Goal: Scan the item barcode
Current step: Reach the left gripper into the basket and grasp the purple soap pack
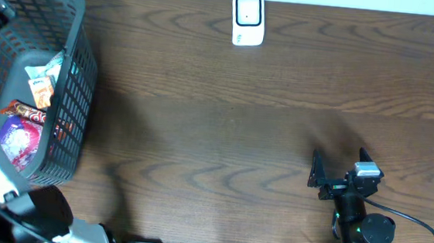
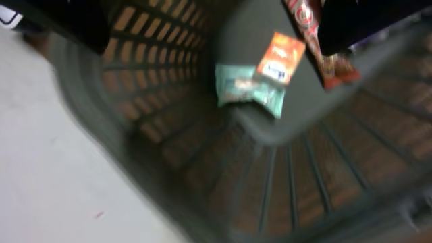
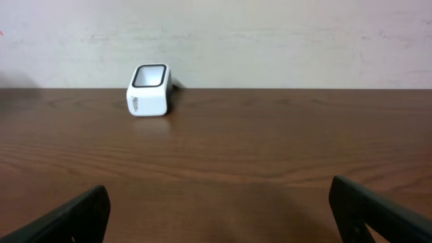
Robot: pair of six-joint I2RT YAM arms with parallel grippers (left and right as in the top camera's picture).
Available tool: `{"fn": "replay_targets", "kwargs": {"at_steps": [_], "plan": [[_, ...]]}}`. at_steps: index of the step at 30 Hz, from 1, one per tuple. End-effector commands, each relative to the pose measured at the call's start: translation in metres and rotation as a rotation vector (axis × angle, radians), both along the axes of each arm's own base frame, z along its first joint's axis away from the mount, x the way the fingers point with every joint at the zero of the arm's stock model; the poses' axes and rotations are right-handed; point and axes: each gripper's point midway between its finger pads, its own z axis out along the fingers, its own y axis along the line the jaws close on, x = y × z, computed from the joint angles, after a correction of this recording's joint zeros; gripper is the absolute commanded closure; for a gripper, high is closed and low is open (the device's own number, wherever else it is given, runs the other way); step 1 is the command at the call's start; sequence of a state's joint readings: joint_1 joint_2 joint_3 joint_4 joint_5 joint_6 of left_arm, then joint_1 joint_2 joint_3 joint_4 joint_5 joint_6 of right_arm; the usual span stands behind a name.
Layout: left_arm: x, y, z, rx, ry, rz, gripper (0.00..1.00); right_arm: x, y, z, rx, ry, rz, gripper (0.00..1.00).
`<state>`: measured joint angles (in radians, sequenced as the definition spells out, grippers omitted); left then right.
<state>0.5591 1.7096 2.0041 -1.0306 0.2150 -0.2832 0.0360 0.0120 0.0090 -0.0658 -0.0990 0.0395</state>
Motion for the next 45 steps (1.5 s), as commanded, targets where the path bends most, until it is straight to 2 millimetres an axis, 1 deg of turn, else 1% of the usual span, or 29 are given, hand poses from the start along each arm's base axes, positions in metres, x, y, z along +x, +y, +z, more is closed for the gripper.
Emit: {"fn": "replay_targets", "kwargs": {"at_steps": [1, 3, 4, 6, 11, 18, 21, 24, 30, 40, 44, 45], "plan": [[-0.011, 0.016, -0.022, -0.082, 0.070, 0.155, 0.02, 0.000, 0.002, -0.001, -0.015, -0.003, 0.007, 0.01], [-0.035, 0.037, -0.045, -0.079, 0.182, 0.377, 0.02, 0.000, 0.002, -0.001, -0.015, -0.003, 0.008, 0.01], [-0.046, 0.044, -0.053, -0.068, 0.230, 0.457, 0.02, 0.000, 0.002, -0.001, -0.015, -0.003, 0.007, 0.01], [-0.058, 0.051, -0.066, -0.052, 0.301, 0.524, 0.02, 0.000, 0.002, -0.001, -0.015, -0.003, 0.007, 0.01], [-0.064, 0.053, -0.098, -0.068, 0.423, 0.540, 0.02, 0.000, 0.002, -0.001, -0.015, -0.003, 0.007, 0.01], [-0.078, 0.044, -0.151, -0.148, 0.604, 0.586, 0.02, 0.000, 0.002, -0.001, -0.015, -0.003, 0.007, 0.01], [-0.090, 0.043, -0.173, -0.157, 0.671, 0.639, 0.02, 0.000, 0.002, -0.001, -0.015, -0.003, 0.007, 0.01], [-0.099, 0.042, -0.191, -0.150, 0.710, 0.666, 0.02, 0.000, 0.002, -0.001, -0.015, -0.003, 0.007, 0.01], [-0.101, 0.044, -0.221, -0.134, 0.717, 0.673, 0.02, 0.000, 0.002, -0.001, -0.015, -0.003, 0.007, 0.01], [-0.116, 0.034, -0.262, -0.148, 0.770, 0.671, 0.01, 0.000, 0.002, -0.001, -0.015, -0.003, 0.007, 0.01], [-0.123, 0.029, -0.272, -0.154, 0.794, 0.669, 0.13, 0.000, 0.002, -0.001, -0.015, -0.003, 0.007, 0.01], [-0.124, 0.029, -0.273, -0.155, 0.797, 0.668, 0.18, 0.000, 0.002, -0.001, -0.015, -0.003, 0.007, 0.01]]}}
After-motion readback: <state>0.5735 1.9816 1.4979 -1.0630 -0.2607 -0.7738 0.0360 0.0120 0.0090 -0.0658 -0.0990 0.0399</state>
